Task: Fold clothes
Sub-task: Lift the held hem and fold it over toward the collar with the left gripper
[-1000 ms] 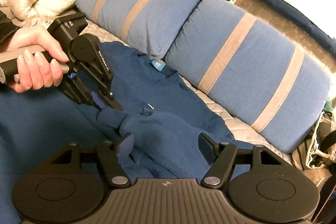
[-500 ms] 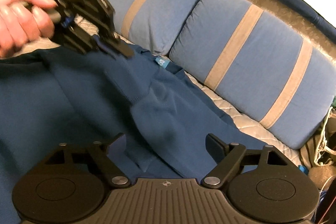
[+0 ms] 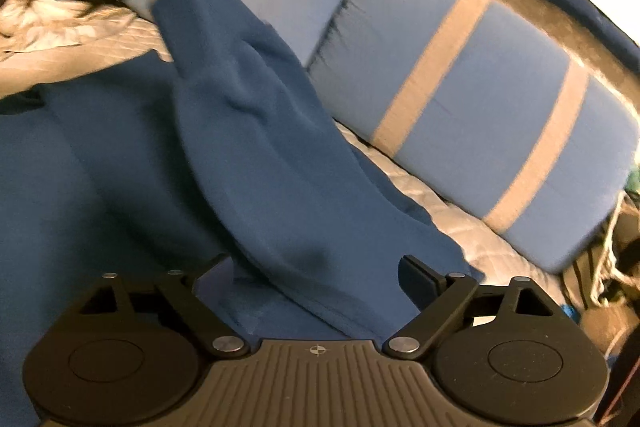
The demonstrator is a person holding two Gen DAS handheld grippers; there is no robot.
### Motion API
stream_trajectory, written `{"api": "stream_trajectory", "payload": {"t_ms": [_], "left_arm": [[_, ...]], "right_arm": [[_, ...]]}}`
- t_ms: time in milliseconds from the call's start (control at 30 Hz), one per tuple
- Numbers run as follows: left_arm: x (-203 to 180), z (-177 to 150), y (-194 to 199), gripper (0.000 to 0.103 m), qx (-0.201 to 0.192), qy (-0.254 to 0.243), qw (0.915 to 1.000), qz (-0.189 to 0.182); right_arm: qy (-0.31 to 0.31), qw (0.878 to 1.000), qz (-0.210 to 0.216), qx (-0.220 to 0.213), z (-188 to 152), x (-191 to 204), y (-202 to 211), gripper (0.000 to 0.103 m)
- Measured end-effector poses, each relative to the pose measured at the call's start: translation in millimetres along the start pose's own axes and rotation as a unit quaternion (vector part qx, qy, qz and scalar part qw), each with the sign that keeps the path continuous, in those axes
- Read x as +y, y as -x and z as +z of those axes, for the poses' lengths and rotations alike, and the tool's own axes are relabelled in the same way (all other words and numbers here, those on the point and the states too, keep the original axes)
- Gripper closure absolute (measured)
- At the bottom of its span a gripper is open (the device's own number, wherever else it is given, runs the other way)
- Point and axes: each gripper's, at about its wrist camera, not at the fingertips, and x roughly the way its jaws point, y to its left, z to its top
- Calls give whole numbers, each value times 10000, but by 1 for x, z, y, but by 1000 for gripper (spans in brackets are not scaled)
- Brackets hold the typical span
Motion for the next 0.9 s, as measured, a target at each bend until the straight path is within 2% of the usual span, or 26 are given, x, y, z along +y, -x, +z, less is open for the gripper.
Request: {"api": "stream_trajectory", "payload": {"t_ms": [233, 367, 567, 733, 800, 900], "left_arm": [[-10, 2, 13, 97, -55, -244, 9997, 53], [-11, 6, 21, 97, -106, -341, 9993, 98], [-11, 13, 32, 97, -236, -396, 9989, 128], [-7, 20, 40, 97, -314, -395, 9985, 209], [-6, 23, 44, 97, -363, -405, 9982, 241], [-3, 28, 51, 97, -436, -398, 9979, 269]], "right_arm": [[-300, 9978, -574, 120, -21, -22, -15, 11], [-853, 9922, -891, 176, -36, -47, -24, 11], [-1703, 9774, -1235, 207, -54, -84, -32, 11], [-2461, 9633, -1061, 146, -63, -106, -33, 11], [-2534, 9624, -969, 135, -65, -109, -34, 12], [-2395, 9672, -831, 156, -64, -106, -35, 16]]}}
